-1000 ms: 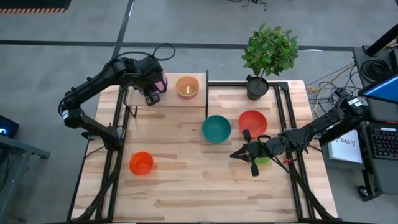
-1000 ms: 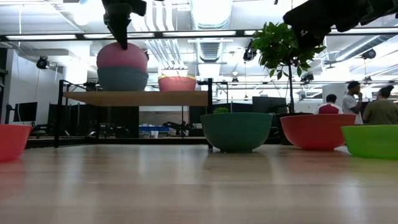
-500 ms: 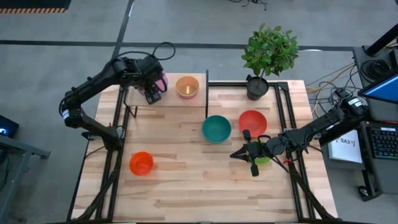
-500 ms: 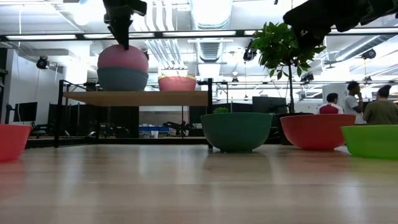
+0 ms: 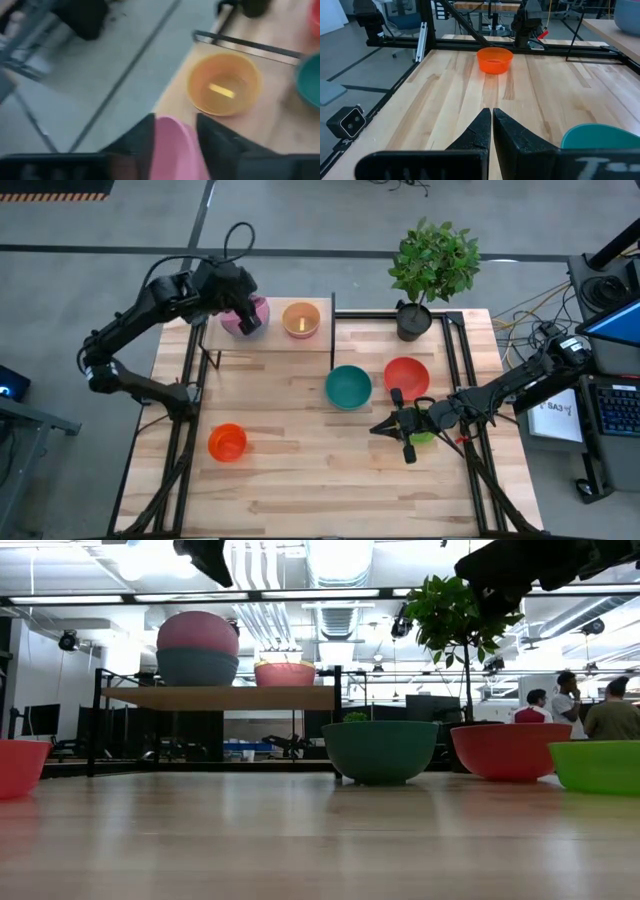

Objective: Place and stack bowls onto a shelf
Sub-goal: Stack the pink bowl on the blue bowl on the shelf

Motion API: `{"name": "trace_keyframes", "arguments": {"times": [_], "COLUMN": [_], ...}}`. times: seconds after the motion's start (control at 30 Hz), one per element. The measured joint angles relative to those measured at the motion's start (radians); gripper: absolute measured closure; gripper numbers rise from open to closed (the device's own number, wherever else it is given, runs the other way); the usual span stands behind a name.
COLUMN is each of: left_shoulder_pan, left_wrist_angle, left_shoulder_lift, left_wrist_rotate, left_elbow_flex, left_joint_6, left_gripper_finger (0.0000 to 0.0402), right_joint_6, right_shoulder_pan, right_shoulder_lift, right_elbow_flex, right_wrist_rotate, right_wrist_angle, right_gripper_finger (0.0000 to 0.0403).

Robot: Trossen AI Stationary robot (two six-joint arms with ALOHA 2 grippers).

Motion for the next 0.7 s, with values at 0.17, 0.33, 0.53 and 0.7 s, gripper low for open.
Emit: {"name": "trace_keyframes", "arguments": {"times": [0.17,0.33,0.53,0.7], "left_shoulder_pan": [0.007,0.007,0.007,0.007], "left_wrist_angle": [0.204,0.348,0.418,0.422], "left_shoulder_lift": [-0.108,-0.194,-0.239,-0.239], "left_wrist_rotate": [-0.028,-0.027,-0.019,-0.001], "left_elbow_flex": [-0.211,-0.426,-0.565,-0.592], "left_joint_6": [-0.019,-0.067,-0.115,-0.139], "left_gripper_finger": [0.0391,0.038,0.0399,0.04], "right_joint_6": [-0.001,0.002,0.003,0.003], "right_shoulder_pan": [0.0,0.0,0.0,0.0], "right_shoulder_lift": [0.0,0.0,0.0,0.0], "right_elbow_flex": [0.0,0.0,0.0,0.0], "right_wrist_rotate": [0.0,0.0,0.0,0.0], "right_wrist_angle": [0.0,0.0,0.004,0.006], "right_gripper_finger": [0.0394,0.0394,0.0394,0.0394]}}
